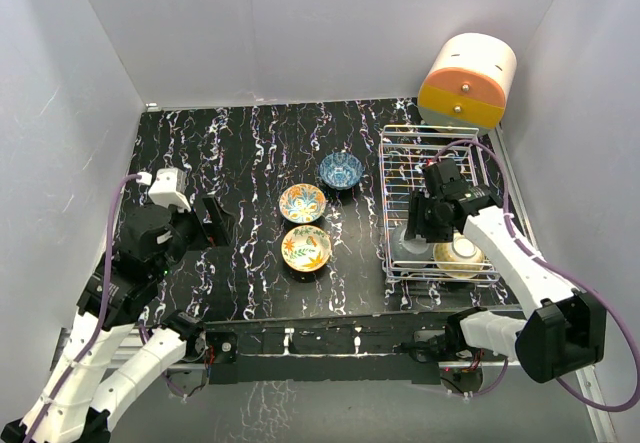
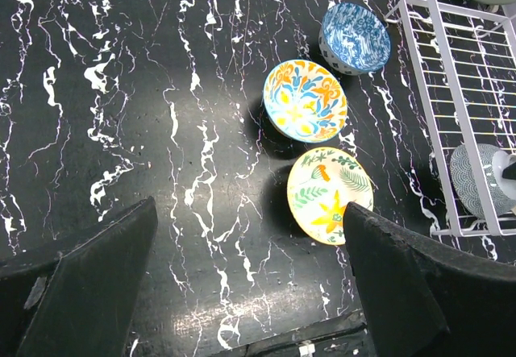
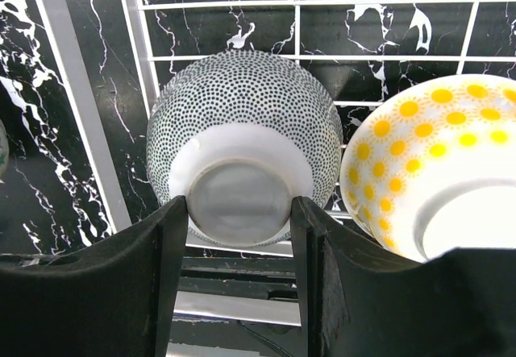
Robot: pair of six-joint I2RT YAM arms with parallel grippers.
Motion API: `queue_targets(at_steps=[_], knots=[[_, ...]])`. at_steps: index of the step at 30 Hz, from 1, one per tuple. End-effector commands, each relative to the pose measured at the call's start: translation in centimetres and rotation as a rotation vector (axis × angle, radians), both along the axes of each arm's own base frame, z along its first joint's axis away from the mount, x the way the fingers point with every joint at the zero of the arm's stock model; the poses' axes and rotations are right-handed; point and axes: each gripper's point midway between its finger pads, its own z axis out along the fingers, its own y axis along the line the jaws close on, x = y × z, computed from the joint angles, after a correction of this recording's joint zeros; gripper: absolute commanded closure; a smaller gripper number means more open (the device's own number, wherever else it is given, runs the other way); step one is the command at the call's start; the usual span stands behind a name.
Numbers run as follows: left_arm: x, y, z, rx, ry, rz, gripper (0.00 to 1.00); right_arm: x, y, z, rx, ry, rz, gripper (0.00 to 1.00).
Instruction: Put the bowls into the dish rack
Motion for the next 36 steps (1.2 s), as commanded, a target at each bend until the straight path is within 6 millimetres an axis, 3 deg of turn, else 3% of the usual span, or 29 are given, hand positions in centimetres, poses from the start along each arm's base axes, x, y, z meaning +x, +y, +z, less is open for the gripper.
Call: queue_targets(at_steps=[1, 10, 19, 32, 36], knots=[[-0.3, -0.2, -0.1, -0.002, -0.010, -0.023, 0.03, -0.1, 0.4, 1.0, 0.039, -0.043, -0.035, 0.69], [-0.3, -0.3, -0.4, 0.000, -0.012, -0.032, 0.03, -1.2, -0.1, 0.9, 0.009, -0.010, -0.046, 0.69], [-0.2, -0.5, -0.7, -0.001, -0.007, -0.039, 0.03, -1.1, -1.9, 1.6, -0.082, -0.040, -0.094, 0.70], [-0.3, -0.4, -1.2, 0.001, 0.002, -0.036, 0.03, -1.5, 0.3, -0.2, -0.023, -0.002, -0.041, 0.67], [-0.5, -0.4, -1.2, -0.001, 0.004, -0.034, 0.03, -1.5, 0.8, -0.7, -0.039, 0.010, -0.041, 0.58]])
